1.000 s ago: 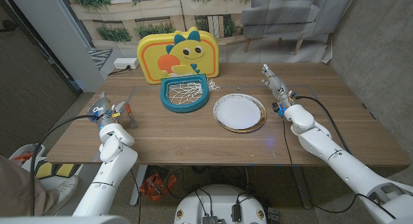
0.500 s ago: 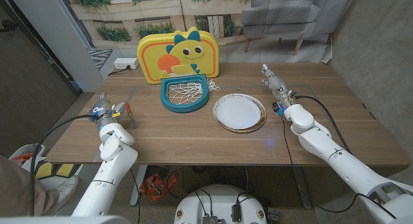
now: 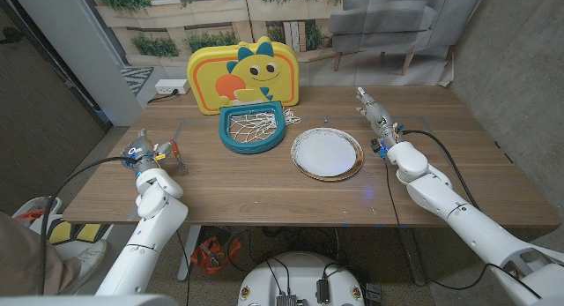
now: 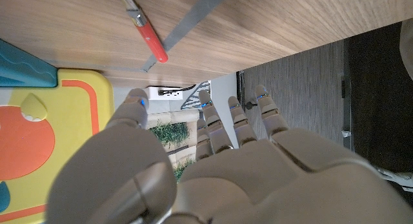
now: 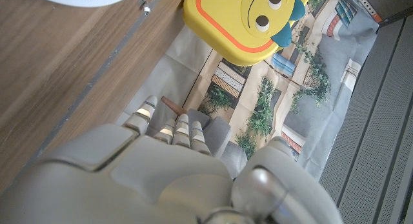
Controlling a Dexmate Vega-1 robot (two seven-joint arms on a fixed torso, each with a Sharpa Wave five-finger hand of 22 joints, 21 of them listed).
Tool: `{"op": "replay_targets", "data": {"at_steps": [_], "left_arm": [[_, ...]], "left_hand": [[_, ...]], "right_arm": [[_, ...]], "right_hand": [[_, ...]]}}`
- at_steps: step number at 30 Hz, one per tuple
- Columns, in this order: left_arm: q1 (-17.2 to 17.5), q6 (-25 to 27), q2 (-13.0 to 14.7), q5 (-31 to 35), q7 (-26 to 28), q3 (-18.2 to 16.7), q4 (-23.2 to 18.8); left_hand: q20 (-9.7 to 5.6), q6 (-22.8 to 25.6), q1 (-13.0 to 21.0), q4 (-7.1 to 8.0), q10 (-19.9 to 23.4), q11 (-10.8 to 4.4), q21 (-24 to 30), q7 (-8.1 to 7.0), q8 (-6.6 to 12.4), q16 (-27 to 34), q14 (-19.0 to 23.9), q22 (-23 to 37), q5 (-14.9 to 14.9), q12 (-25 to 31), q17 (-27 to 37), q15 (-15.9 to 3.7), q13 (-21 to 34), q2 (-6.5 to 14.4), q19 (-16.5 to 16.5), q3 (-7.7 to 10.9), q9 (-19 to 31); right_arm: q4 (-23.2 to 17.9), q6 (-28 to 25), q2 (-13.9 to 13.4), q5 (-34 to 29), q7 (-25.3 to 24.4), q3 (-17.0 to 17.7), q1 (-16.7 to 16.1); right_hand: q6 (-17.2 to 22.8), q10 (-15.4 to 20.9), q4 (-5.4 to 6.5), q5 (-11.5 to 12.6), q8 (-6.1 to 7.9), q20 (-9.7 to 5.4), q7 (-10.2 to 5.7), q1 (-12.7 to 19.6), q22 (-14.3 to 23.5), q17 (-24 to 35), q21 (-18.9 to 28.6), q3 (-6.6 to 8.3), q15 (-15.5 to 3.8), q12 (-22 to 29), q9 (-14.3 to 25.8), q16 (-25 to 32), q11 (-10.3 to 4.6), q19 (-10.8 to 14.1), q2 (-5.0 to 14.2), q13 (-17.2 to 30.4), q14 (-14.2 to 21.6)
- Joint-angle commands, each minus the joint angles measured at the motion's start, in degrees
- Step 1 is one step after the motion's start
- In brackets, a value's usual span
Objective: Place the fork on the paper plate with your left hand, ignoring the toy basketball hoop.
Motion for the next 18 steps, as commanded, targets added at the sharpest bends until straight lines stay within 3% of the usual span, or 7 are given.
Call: {"op": "replay_targets", "data": {"at_steps": [1,18], "left_arm": [[-0.81,0.55,0.69,0.10,-0.47,0.93,1.19],[-0.81,2.02,1.65,2.15,-0.63,3.06,1.50]], "left_hand": [[-0.04,0.31,-0.05,-0.06,0.68,-0.02,-0.28,-0.13,-0.06,-0.28,0.40,0.11,0.29,-0.19,0.15,-0.03,0.18,-0.10,0.22,-0.23,0.20],[-0.01,1.21,1.08,-0.37,0.68,-0.23,-0.26,-0.70,0.09,-0.28,0.61,0.11,0.37,-0.47,0.13,-0.02,0.32,0.68,0.36,-0.08,0.22]], "right_arm": [[0.14,0.03,0.16,0.00,-0.13,-0.23,0.15],[0.35,0.21,0.28,0.09,0.02,-0.35,0.23]], "right_hand": [[0.49,0.41,-0.28,-0.28,-0.13,0.01,0.03,0.32,0.26,0.00,0.13,0.14,-0.07,-0.09,0.28,0.01,-0.27,0.26,0.16,0.17,0.15],[0.48,0.49,-0.42,-0.32,-0.14,-0.02,-0.04,0.46,0.26,0.00,0.13,0.16,-0.10,-0.06,0.28,0.01,-0.18,0.28,0.16,0.17,0.15]]}}
